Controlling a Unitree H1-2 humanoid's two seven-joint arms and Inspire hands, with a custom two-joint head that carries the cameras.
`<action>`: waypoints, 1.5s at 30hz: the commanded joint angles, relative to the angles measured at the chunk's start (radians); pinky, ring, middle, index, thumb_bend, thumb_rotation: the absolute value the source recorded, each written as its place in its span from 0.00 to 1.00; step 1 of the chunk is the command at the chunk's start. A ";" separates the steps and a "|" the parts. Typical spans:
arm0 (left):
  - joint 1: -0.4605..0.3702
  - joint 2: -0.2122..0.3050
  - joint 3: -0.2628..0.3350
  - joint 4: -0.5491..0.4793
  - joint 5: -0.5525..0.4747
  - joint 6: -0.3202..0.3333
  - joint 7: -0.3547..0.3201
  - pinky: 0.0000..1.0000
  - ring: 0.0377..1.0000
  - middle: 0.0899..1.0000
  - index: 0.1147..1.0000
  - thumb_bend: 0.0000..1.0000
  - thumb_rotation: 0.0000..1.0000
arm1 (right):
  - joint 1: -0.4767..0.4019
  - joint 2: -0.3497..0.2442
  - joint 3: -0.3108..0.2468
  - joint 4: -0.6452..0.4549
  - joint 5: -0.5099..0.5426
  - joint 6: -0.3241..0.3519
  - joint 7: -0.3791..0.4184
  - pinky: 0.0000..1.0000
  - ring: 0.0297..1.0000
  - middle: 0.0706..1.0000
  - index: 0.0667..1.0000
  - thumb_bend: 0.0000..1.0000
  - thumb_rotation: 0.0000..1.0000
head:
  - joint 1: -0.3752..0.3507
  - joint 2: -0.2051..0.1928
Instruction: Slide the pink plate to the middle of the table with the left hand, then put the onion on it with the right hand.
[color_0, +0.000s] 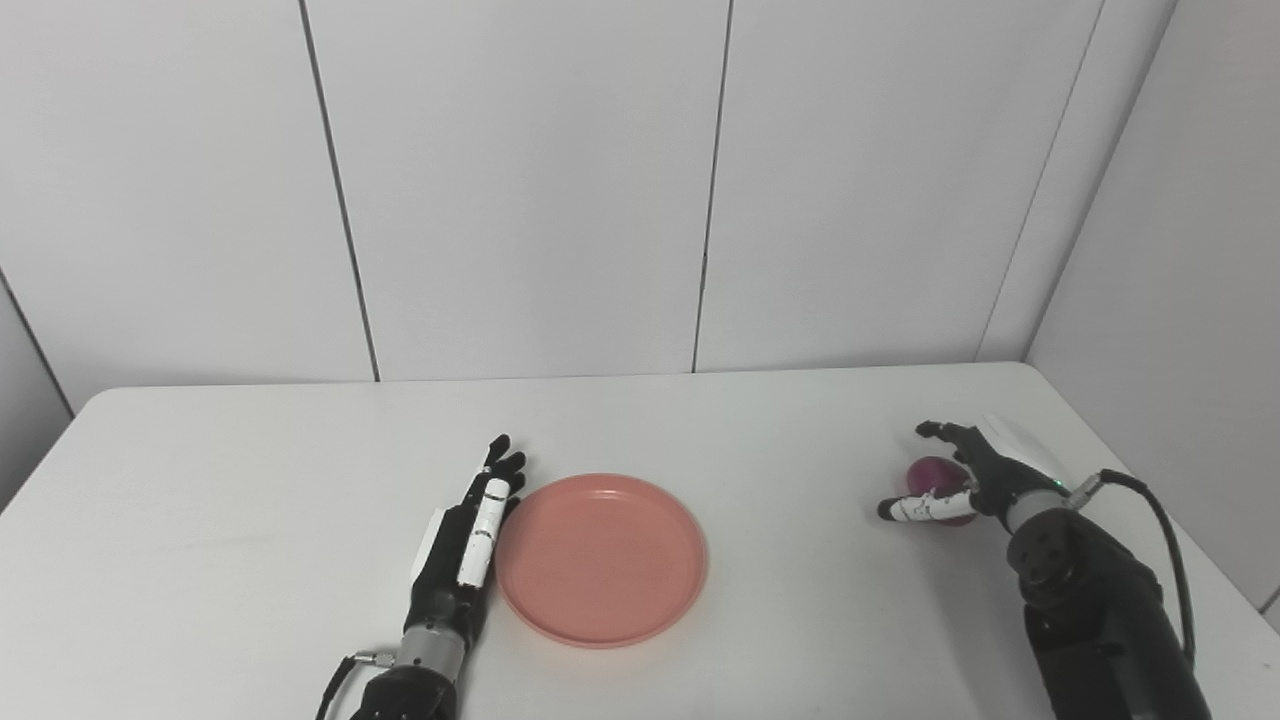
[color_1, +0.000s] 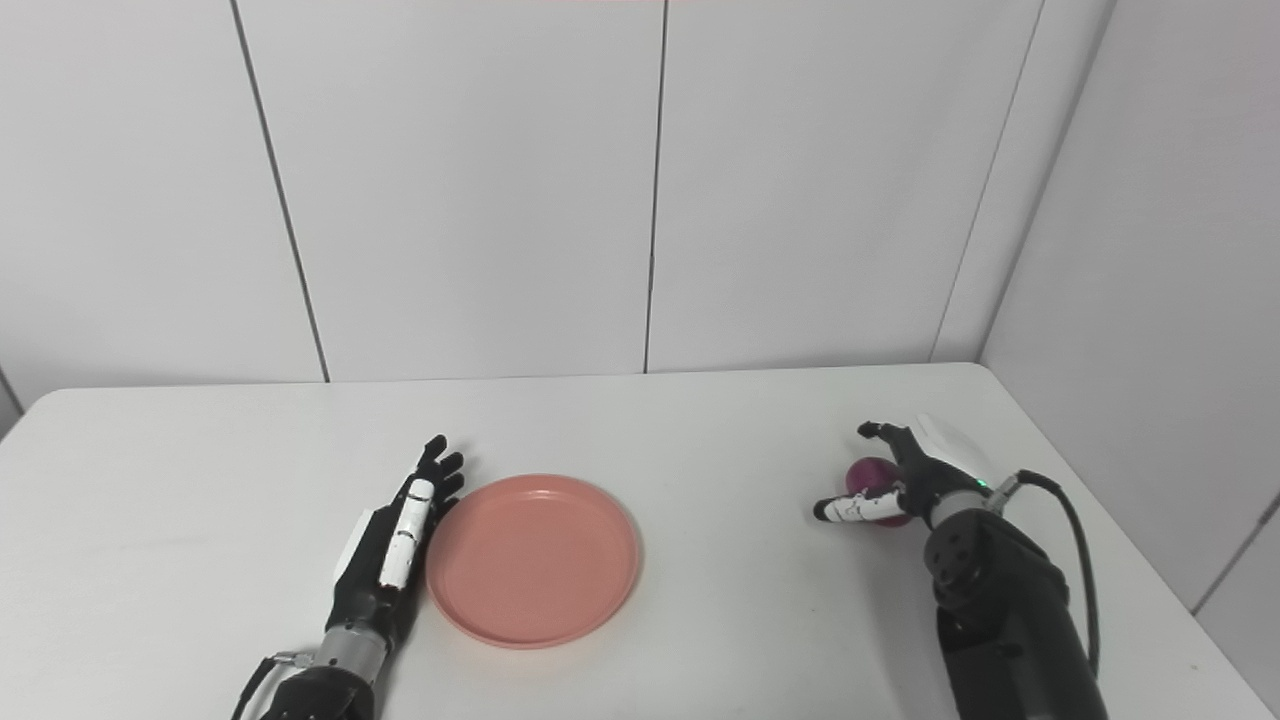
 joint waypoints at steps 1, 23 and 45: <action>-0.026 0.007 0.007 -0.006 -0.004 0.010 -0.003 0.95 0.95 0.95 0.96 0.49 1.00 | -0.053 -0.017 -0.013 -0.014 -0.014 -0.001 -0.007 0.69 0.85 0.89 0.86 0.97 0.27 | -0.001 -0.001; -0.028 0.006 0.007 -0.006 0.004 0.009 0.002 0.94 0.95 0.95 0.95 0.49 1.00 | -0.038 0.011 -0.036 0.009 0.046 -0.001 -0.199 0.42 0.41 0.49 0.62 0.52 0.00 | 0.000 0.001; -0.028 -0.002 0.003 -0.009 0.002 0.022 0.000 0.95 0.95 0.95 0.96 0.50 1.00 | -0.028 0.061 0.028 -0.092 0.222 -0.057 -0.504 0.22 0.36 0.45 0.48 0.51 0.00 | 0.025 -0.001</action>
